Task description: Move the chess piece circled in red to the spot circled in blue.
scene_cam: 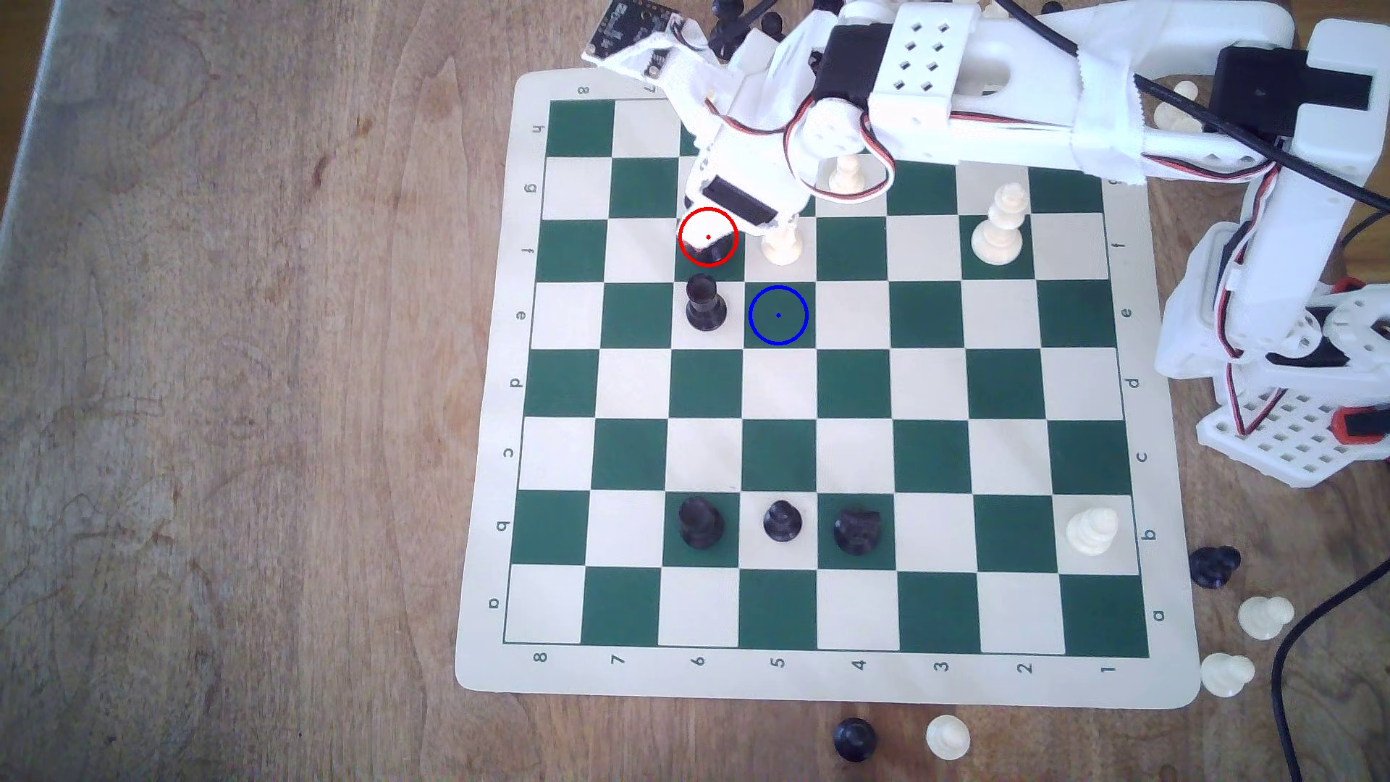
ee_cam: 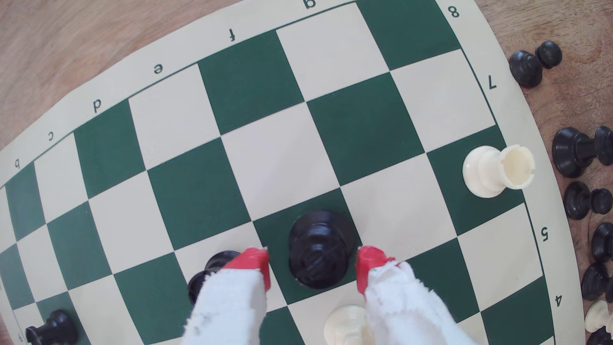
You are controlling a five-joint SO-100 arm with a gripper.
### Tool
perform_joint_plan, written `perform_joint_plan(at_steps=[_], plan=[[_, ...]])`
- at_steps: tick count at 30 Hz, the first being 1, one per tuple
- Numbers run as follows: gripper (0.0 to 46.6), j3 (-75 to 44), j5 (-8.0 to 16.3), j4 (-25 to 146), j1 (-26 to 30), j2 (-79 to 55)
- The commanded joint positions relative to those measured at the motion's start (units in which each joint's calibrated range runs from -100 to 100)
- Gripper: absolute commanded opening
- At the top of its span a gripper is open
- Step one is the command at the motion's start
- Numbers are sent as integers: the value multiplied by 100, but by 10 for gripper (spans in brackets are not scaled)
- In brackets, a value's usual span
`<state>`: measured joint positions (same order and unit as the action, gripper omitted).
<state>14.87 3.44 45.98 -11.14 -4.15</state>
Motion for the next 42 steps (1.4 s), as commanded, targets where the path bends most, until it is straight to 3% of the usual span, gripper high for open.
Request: perform_joint_plan(at_steps=[1, 14, 17, 22, 31, 34, 38, 42], plan=[[132, -72, -24, -85, 77, 135], [100, -18, -20, -216, 62, 169], [79, 127, -24, -281, 85, 245], [3, 127, -34, -298, 85, 483], [3, 163, -44, -191, 30, 797], [57, 299, -59, -150, 54, 754], [81, 336, -63, -150, 54, 703], [149, 336, -98, -183, 22, 686]])
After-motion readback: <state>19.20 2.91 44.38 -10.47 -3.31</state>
